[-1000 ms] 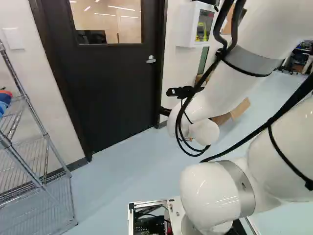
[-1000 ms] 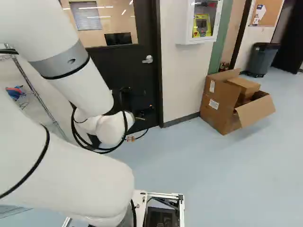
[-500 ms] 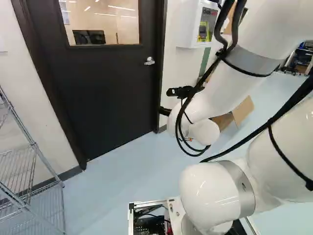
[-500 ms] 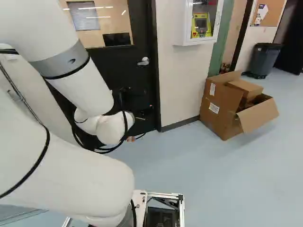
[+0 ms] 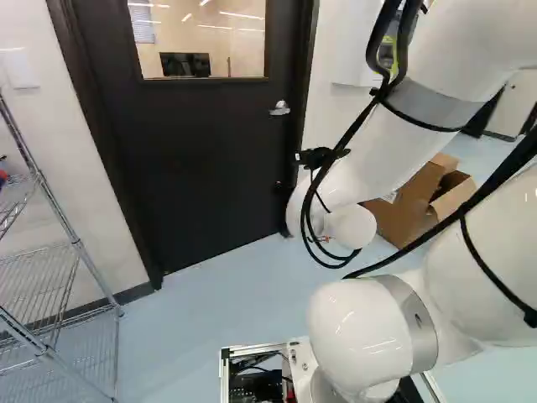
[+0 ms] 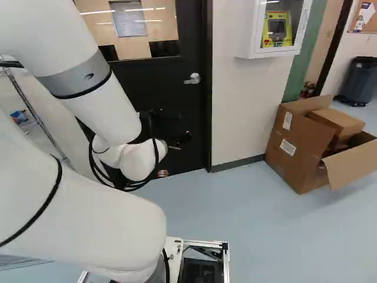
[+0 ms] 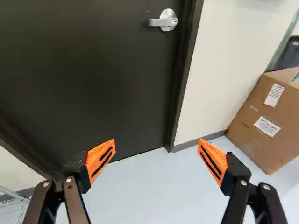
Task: Open the door and move inside
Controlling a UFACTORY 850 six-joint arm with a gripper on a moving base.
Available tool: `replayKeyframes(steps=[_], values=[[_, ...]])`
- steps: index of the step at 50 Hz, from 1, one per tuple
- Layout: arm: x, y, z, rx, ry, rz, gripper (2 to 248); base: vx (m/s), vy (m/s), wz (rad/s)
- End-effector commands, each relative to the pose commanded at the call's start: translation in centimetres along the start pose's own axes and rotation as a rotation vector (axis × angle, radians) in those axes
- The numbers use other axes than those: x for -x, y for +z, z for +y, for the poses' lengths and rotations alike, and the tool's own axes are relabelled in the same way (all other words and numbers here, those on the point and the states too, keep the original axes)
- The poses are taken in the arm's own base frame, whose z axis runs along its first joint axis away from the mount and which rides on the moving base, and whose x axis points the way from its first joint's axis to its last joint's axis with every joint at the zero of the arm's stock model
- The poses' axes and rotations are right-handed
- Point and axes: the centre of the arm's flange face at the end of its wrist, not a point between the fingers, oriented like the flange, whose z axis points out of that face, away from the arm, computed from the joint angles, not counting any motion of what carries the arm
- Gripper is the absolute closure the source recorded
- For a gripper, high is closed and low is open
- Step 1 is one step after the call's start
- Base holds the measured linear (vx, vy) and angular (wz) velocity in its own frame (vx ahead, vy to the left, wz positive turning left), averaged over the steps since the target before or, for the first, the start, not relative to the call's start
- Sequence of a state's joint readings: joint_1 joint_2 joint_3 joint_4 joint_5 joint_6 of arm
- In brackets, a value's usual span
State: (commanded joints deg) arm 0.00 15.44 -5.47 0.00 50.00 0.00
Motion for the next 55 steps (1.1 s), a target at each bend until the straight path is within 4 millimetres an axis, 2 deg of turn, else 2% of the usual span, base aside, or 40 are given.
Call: replayKeyframes(steps=[26, 55], values=[[0.0, 0.0, 0.0, 0.0, 0.0, 0.0, 3, 0.182, 0.01, 0.171], [0.0, 0.0, 0.0, 0.0, 0.0, 0.0, 3, 0.184, 0.005, 0.004]])
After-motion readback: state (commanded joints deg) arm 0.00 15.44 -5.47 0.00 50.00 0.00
